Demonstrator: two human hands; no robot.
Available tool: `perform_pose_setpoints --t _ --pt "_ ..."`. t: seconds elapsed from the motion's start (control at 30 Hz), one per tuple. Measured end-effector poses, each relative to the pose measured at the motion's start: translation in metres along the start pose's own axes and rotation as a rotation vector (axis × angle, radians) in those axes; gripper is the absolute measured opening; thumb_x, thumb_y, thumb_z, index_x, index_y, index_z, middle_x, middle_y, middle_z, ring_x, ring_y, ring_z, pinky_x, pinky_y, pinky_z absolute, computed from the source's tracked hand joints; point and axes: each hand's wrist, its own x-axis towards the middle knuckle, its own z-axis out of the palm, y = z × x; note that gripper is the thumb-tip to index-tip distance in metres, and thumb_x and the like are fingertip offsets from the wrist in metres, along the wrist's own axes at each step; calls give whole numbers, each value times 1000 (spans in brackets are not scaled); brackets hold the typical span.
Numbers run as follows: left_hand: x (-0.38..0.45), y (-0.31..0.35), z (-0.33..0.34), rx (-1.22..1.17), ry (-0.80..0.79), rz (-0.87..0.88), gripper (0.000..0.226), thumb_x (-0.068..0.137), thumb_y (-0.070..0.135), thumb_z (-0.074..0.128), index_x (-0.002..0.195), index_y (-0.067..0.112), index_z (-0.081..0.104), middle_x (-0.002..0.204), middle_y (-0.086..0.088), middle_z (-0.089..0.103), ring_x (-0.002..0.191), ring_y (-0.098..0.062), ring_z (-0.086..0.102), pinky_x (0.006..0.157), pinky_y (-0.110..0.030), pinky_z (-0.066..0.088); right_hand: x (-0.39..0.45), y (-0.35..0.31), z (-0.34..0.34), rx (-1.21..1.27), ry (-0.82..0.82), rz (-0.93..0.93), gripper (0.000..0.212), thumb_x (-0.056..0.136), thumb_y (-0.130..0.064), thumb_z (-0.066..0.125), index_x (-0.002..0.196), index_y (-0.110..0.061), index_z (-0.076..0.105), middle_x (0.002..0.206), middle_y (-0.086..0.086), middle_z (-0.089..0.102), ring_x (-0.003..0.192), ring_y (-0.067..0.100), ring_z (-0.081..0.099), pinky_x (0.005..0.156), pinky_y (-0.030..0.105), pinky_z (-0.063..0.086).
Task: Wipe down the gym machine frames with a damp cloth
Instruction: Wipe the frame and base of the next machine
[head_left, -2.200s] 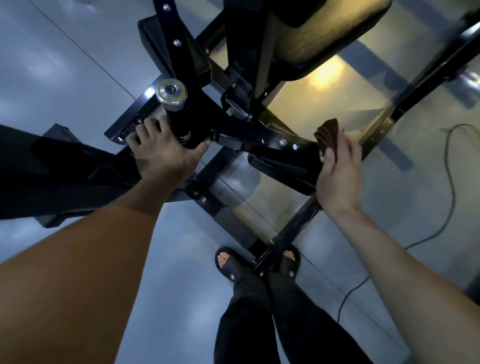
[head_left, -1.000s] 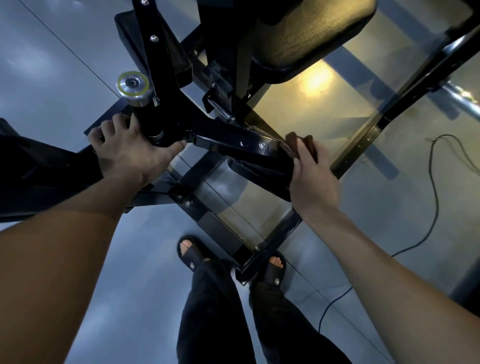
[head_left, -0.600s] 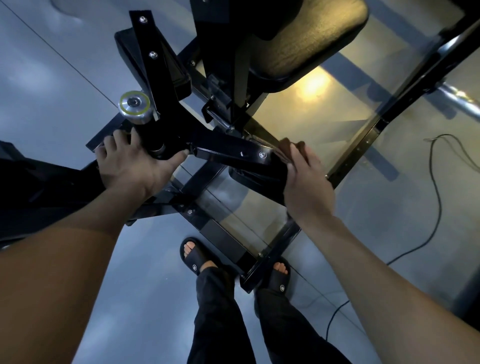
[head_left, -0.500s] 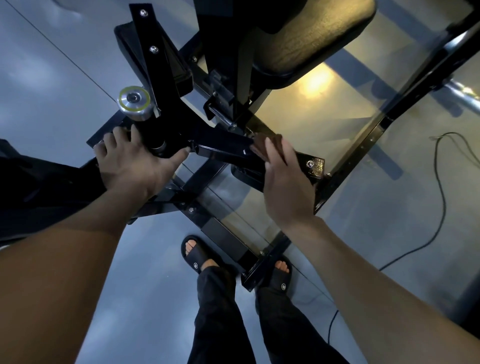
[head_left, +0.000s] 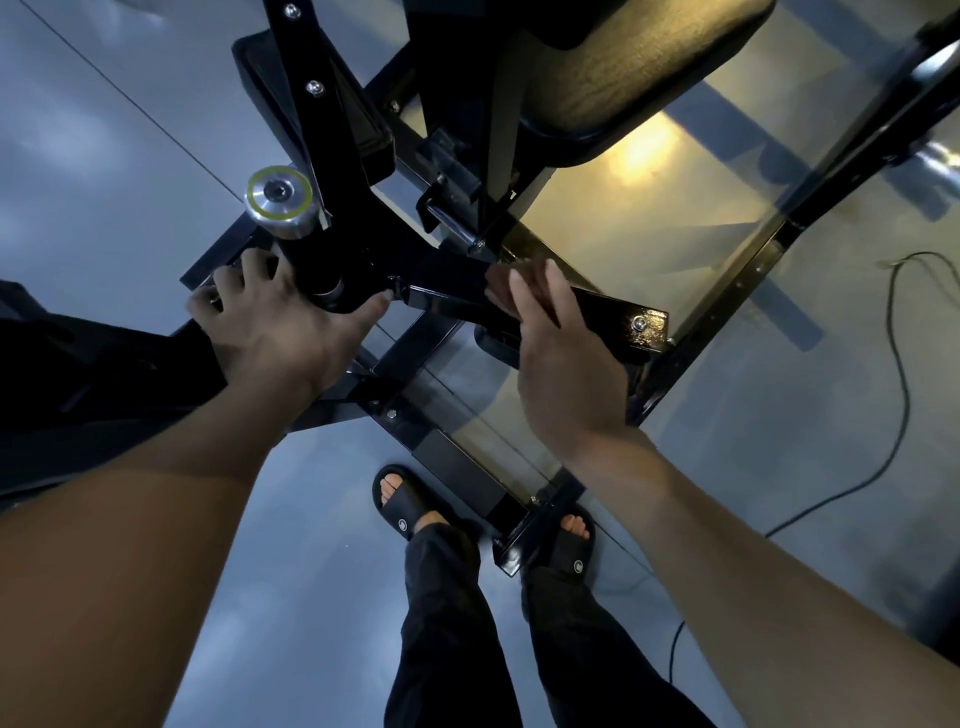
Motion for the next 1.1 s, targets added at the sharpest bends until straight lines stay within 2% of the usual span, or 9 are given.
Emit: perform_pose_setpoints --t 0.13,0.27,0.37,0.53,0.6,0.7,0.8,0.87,1.1 --pt "1 1 -2 -19 -11 0 101 69 103 25 137 32 49 134 -7 47 130 -35 39 106 -53 29 -14 35 -8 -140 -52 78 63 105 -17 49 161 -34 27 172 -11 9 123 23 61 82 42 62" --pt "-1 1 0 -9 10 2 101 70 103 24 138 33 49 137 -8 48 133 -35 38 110 -56 26 0 10 -8 10 13 220 60 107 -16 43 163 -30 26 173 -2 15 129 29 60 92 44 57" --pt "-1 2 2 -1 17 1 104 70 103 22 144 32 44 139 -9 48 134 -35 38 111 -56 25 9 -27 -6 81 -50 148 66 108 -11 44 165 -34 20 174 -5 3 131 29 57 98 43 54" --pt "-3 2 2 26 35 3 116 74 101 23 144 10 37 137 -15 46 133 -36 38 116 -57 22 -17 2 -9 -85 -79 80 67 106 -14 49 163 -36 21 173 -9 4 110 29 67 76 39 55" --pt "-3 3 0 24 16 -4 117 74 101 22 144 7 35 138 -16 45 133 -36 38 114 -57 26 -15 5 -8 -57 -26 132 65 106 -12 50 163 -33 26 173 -5 11 117 32 65 82 45 58" --pt "-3 6 0 39 -12 -3 118 74 101 22 143 7 36 139 -16 44 132 -36 39 111 -57 30 8 -30 2 88 -78 233 74 104 -4 48 165 -36 20 174 -10 -2 129 28 58 96 42 56" --pt "-2 4 0 53 -1 -3 114 75 100 24 139 7 39 136 -15 46 129 -35 41 108 -55 33 19 -62 9 96 -160 72 88 99 0 54 165 -38 10 173 -12 -11 120 25 61 89 39 58" --pt "-2 2 0 39 -6 8 110 74 99 26 138 11 42 136 -14 47 129 -35 41 106 -54 32 13 -55 9 89 -178 -17 85 99 -2 54 165 -38 13 173 -12 -6 119 25 63 85 40 60" --pt "0 1 0 -54 -18 27 100 71 100 33 141 30 45 138 -6 49 131 -33 40 108 -52 27 23 -41 0 90 -29 271 57 111 -15 37 163 -36 27 173 -12 12 136 23 53 95 35 47"
